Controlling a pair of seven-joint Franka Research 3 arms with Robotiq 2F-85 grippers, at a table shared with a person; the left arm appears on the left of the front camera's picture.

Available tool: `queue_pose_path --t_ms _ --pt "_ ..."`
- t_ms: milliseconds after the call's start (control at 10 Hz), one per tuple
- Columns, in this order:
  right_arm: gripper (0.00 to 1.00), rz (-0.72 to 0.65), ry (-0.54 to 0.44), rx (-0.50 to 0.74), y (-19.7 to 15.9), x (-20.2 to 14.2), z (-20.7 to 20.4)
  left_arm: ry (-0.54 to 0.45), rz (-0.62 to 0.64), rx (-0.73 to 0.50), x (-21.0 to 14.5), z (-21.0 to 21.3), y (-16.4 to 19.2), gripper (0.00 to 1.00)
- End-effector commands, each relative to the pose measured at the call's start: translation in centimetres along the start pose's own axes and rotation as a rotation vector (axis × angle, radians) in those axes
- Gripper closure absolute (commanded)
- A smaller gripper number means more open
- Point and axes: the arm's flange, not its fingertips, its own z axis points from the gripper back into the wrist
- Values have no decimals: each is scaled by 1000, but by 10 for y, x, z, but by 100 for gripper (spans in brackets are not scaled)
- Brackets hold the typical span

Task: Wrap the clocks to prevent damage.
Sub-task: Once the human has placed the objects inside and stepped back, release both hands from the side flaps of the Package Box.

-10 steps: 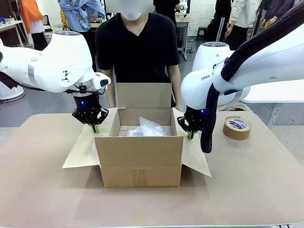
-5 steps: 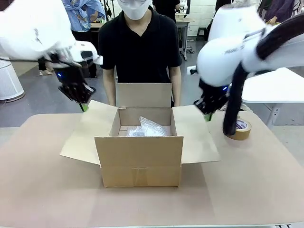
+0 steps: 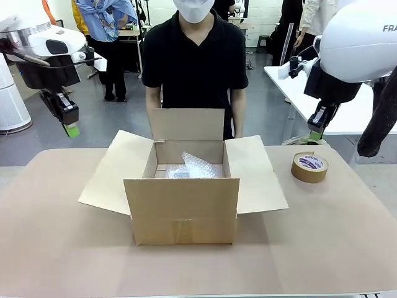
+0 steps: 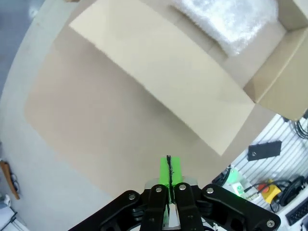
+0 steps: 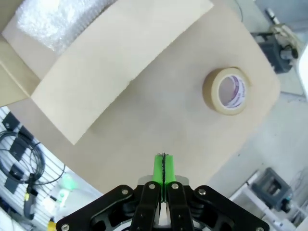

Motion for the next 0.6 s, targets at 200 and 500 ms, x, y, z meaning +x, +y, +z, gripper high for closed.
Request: queue_pose_path --t_ms 200,500 --pt "99 -12 5 3 4 4 -3 -1 0 4 0 1 -1 100" --pt "99 322 44 137 -16 -6 -13 165 -440 -285 -11 -3 26 100"
